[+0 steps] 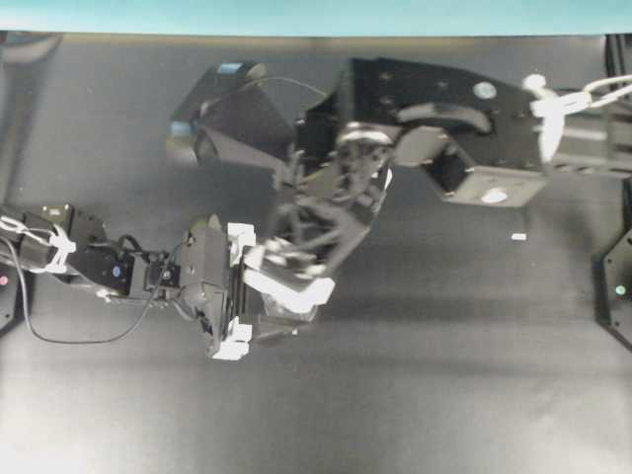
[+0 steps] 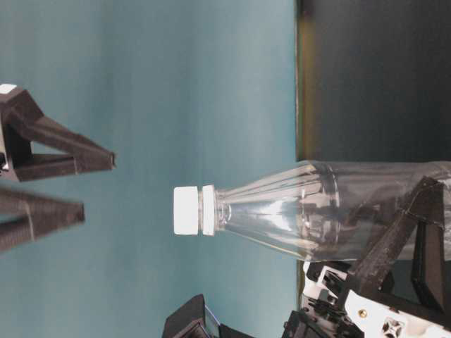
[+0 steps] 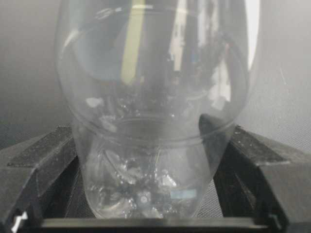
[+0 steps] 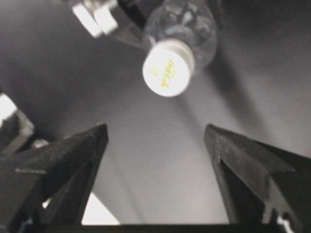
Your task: Open the bottle cap by holding the bottle with the left arm and twisting the cap with the right arm.
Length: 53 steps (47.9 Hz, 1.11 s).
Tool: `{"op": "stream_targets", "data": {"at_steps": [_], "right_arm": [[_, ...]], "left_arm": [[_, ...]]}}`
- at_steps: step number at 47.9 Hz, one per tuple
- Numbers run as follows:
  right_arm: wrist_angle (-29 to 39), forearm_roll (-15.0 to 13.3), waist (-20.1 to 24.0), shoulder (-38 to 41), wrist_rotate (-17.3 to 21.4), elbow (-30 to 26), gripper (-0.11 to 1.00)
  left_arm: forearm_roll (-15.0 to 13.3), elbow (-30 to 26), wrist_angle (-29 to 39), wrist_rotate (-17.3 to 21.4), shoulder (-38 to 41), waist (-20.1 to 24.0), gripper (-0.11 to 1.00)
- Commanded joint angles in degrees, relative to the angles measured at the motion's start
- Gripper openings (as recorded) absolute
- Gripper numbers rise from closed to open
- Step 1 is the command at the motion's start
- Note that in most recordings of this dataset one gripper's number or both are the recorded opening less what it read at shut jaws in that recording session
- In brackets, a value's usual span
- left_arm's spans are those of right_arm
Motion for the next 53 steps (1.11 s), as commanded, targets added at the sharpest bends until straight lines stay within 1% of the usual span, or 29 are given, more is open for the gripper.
{"op": "stream_targets", "data": {"at_steps": [1,3,6,10,19,31,53], "right_arm": [[-0.7,0.1,1.0,0.4,4.0,-1.9,0.76],[-0.9,0.1,1.2,1.1,6.3,-2.0,0.76],[-0.6,0.1,1.4,1.9,8.5,-1.8,0.76],[-0.7,0.1,1.6,3.0,10.0,-1.2,0.76],[-1.1,0.0,1.5,4.8,10.2,-0.8,0.76],[-1.1,-2.5,1.2,5.4,9.8,-0.1,0.75],[-1.5,-2.6,1.4,5.6,9.6,2.1,0.71]], "left_arm": [[0.2,0.0,0.6,-0.2,0.1,-0.8,0.84],[0.3,0.0,0.6,-0.2,0.1,-0.8,0.84],[0.3,0.1,0.6,-0.2,0.1,-0.7,0.84],[0.2,0.1,0.6,-0.2,0.1,-0.8,0.84],[0.2,0.2,0.6,-0.2,0.0,-0.7,0.84],[0.3,0.3,0.6,-0.2,0.0,-0.7,0.84],[0.2,0.3,0.6,-0.2,0.0,-0.7,0.84]]}}
